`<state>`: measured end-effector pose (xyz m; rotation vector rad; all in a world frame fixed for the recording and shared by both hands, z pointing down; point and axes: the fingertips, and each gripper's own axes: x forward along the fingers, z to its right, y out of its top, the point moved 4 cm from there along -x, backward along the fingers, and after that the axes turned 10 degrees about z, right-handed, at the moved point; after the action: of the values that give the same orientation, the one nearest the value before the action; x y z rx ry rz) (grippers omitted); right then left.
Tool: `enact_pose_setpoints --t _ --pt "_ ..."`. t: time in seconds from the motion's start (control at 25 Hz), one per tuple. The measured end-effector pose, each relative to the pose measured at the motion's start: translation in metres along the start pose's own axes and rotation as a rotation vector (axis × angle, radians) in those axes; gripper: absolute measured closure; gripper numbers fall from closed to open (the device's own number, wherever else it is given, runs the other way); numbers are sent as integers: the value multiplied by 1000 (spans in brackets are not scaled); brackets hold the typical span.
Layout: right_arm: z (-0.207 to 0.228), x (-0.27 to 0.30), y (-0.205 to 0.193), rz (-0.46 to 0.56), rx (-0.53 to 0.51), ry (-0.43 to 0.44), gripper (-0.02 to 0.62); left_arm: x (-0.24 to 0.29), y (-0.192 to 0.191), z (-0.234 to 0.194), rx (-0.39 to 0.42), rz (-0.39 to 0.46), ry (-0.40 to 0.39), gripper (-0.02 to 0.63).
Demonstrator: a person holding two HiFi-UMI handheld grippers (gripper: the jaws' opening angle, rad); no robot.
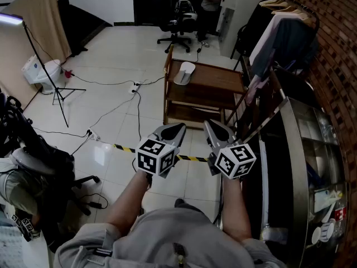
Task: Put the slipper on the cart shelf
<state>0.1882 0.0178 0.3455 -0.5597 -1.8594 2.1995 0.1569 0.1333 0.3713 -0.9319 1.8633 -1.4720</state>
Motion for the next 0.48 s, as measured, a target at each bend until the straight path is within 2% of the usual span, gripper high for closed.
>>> enact_pose_setpoints --t 0.48 --pt "93 54 4 -20 40 66 595 90 11 -38 4 -4 112 598"
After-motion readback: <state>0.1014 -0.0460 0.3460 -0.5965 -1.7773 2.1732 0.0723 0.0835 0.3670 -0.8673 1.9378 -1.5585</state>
